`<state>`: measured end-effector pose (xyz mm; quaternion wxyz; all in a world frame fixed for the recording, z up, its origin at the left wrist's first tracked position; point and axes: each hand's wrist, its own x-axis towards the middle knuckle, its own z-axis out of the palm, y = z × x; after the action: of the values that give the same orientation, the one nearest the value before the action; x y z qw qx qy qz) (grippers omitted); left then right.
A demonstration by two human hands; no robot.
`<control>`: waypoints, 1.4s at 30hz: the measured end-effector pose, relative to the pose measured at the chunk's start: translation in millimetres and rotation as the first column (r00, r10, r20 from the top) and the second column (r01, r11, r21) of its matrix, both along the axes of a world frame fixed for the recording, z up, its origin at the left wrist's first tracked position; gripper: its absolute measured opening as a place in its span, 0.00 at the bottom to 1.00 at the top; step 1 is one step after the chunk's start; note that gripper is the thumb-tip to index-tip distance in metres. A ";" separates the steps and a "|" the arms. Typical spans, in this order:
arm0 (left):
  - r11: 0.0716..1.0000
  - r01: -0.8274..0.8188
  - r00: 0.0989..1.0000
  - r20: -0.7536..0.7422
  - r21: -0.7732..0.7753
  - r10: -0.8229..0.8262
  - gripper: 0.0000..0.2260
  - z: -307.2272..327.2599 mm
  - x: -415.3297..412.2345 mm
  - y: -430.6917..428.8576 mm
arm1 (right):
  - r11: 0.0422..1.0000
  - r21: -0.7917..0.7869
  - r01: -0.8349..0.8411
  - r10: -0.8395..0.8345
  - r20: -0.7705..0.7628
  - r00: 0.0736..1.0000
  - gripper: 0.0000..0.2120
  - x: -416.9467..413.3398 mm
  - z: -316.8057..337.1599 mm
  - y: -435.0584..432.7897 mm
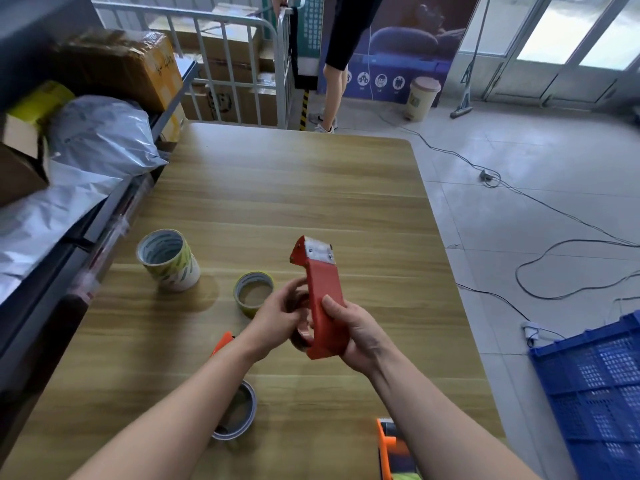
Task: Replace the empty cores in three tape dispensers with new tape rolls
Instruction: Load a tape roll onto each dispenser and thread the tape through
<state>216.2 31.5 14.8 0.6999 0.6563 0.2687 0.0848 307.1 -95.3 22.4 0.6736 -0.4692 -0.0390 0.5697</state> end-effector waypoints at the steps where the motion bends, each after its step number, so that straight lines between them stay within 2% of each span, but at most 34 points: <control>1: 1.000 -0.020 1.000 -0.011 -0.014 0.020 0.22 1.3 -1.2 0.2 | 1.000 0.010 -0.016 0.016 0.014 1.000 0.40 -1.3 2.0 -0.7; 4: 0.992 -0.088 0.992 -0.087 0.089 0.096 0.14 2.9 -2.9 3.2 | 0.999 0.043 -0.008 0.007 0.042 0.999 0.43 -7.3 7.0 0.5; 7: 0.984 -0.115 0.988 -0.091 0.139 0.128 0.17 9.0 -3.9 6.5 | 0.998 0.058 -0.031 0.027 0.074 0.997 0.41 -10.8 12.3 1.9; 10: 0.980 -0.147 0.989 -0.008 0.132 0.149 0.17 24.0 -5.1 8.0 | 0.989 0.022 -0.144 0.137 0.198 0.971 0.31 -11.2 21.6 3.1; 14: 0.999 -0.033 0.997 0.071 0.010 0.032 0.14 47.1 -12.1 10.6 | 0.970 -0.105 -0.218 0.241 0.348 0.906 0.18 -8.9 32.2 0.8; 18: 0.986 0.079 0.995 0.075 -0.149 -0.069 0.10 56.8 -17.7 29.8 | 0.949 -0.228 -0.220 0.310 0.528 0.791 0.21 -18.7 36.9 2.6; 22: 0.979 0.156 0.988 0.023 -0.131 -0.154 0.20 53.6 -19.6 39.2 | 0.936 -0.311 -0.163 0.341 0.698 0.629 0.19 -25.1 35.6 6.9; 28: 0.963 0.267 0.963 0.019 0.031 -0.267 0.30 60.7 -20.3 41.7 | 0.945 -0.297 -0.136 0.319 0.742 0.590 0.18 -24.8 36.7 8.6; 32: 0.944 0.290 0.954 0.026 0.157 -0.298 0.25 62.6 -19.5 43.7 | 0.940 -0.306 -0.147 0.332 0.732 0.595 0.19 -23.8 34.6 7.7; 37: 0.930 0.295 0.953 -0.001 0.218 -0.302 0.24 65.5 -20.4 45.9 | 0.941 -0.309 -0.141 0.328 0.722 0.609 0.19 -23.7 29.3 7.9; 42: 0.949 0.225 0.972 0.008 0.220 -0.233 0.11 63.7 -18.3 45.0 | 0.924 -0.348 -0.159 0.369 0.703 0.608 0.21 -24.2 22.3 8.2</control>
<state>197.9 76.5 78.5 0.6333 0.7542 0.1678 0.0431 282.8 -87.2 44.7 0.4378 -0.7332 -0.3134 0.4154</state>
